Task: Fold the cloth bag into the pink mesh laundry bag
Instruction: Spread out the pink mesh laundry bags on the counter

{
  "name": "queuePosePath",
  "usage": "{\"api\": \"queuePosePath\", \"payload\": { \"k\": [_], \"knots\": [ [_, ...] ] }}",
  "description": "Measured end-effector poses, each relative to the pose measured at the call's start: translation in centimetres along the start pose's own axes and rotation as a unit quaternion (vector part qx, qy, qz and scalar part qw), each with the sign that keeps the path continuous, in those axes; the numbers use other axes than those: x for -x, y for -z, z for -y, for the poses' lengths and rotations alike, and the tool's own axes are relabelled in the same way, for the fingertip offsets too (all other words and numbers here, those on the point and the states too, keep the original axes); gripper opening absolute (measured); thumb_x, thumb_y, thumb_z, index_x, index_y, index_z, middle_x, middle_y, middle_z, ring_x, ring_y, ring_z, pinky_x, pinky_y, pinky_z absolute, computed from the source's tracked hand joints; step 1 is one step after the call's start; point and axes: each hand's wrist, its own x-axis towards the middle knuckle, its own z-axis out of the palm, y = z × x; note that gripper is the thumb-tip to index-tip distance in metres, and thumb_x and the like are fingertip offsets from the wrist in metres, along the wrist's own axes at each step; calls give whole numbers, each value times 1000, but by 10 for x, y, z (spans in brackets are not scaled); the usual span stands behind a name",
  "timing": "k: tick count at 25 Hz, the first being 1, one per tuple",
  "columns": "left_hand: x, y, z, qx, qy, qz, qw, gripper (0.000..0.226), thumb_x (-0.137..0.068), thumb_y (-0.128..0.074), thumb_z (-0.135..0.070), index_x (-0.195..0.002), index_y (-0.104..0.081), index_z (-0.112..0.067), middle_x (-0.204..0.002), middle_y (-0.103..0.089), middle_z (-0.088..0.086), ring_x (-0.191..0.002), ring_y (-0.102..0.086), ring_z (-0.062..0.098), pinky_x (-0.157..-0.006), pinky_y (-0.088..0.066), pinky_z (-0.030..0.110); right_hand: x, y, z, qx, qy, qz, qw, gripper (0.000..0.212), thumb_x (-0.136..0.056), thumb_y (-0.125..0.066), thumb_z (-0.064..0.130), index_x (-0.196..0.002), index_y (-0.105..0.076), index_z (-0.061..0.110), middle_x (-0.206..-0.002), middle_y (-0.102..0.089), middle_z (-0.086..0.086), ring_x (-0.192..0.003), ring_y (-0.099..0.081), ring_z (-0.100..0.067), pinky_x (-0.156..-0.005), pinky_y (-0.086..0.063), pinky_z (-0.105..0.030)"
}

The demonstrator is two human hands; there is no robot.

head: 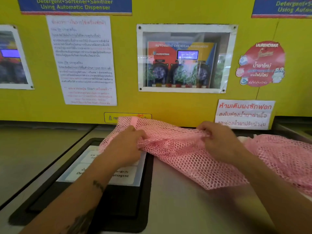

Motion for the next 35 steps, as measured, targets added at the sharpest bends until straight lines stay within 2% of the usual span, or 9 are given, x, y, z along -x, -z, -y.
{"api": "queuePosePath", "payload": {
  "k": [3,7,12,16,18,23,26,33,35],
  "knots": [
    [2,27,4,66,-23,-126,990,37,-74,-57,7,-90,-64,-27,-95,-60,0,-90,-58,23,-74,-51,37,-8,16,-10,-7,-41,-149,988,26,-87,-59,3,-96,-62,28,-94,-65,-1,-80,-57,-21,-66,-42,-31],
    [12,58,0,-32,-8,-355,934,39,-59,-54,10,-81,-65,-20,-89,-59,4,-84,-56,29,-76,-39,39,-9,16,-16,241,-112,-138,954,34,-80,-62,15,-113,-59,25,-117,-60,-8,-108,-55,-31,-99,-34,-51],
    [25,5,-59,-50,-157,-101,981,26,-80,-47,-27,-103,-59,-30,-103,-58,-3,-98,-53,19,-96,-40,48,7,11,16,188,-13,-127,974,11,-86,-61,36,-82,-60,26,-86,-62,4,-82,-58,-18,-87,-47,-43],
    [19,-20,-40,-114,-10,164,980,56,-92,-39,-50,-145,-20,-46,-159,-18,-2,-145,-16,27,-115,-14,58,21,2,17,144,-57,199,968,47,-80,-63,54,-120,-61,30,-126,-62,5,-111,-57,-17,-100,-45,-40],
    [12,-17,-30,-120,16,145,982,53,-94,-38,-45,-145,-24,-44,-158,-22,0,-144,-19,29,-114,-19,58,22,-3,13,178,-29,290,940,65,-82,-66,44,-142,-44,30,-150,-43,5,-134,-41,-19,-110,-33,-36],
    [15,26,-21,-21,8,128,992,24,-79,-48,-27,-88,-71,-26,-83,-63,2,-79,-57,19,-78,-45,33,20,18,17,19,73,236,969,27,-83,-56,0,-78,-67,24,-91,-70,-3,-84,-63,-16,-75,-47,-38],
    [21,60,-10,141,26,104,984,33,-83,-47,-34,-54,-45,-17,-57,-43,-1,-56,-39,15,-63,-33,34,19,52,16,-195,38,171,965,28,-86,-60,-4,-93,-74,19,-92,-74,2,-87,-68,-9,-77,-50,-22],
    [17,52,-23,143,31,-56,988,36,-92,-45,-52,-76,-70,-31,-112,-60,-18,-110,-53,10,-104,-35,45,11,74,-27,-557,-105,162,808,49,-77,-57,31,-114,-72,3,-116,-69,-22,-111,-64,-40,-99,-40,-56],
    [18,41,-36,132,-52,-86,986,11,-92,-56,-39,-93,-67,-37,-113,-62,-15,-106,-54,6,-100,-41,37,2,60,-42,-463,-145,127,865,35,-87,-54,25,-111,-74,10,-117,-70,-18,-118,-60,-39,-105,-39,-50]
  ]
}}
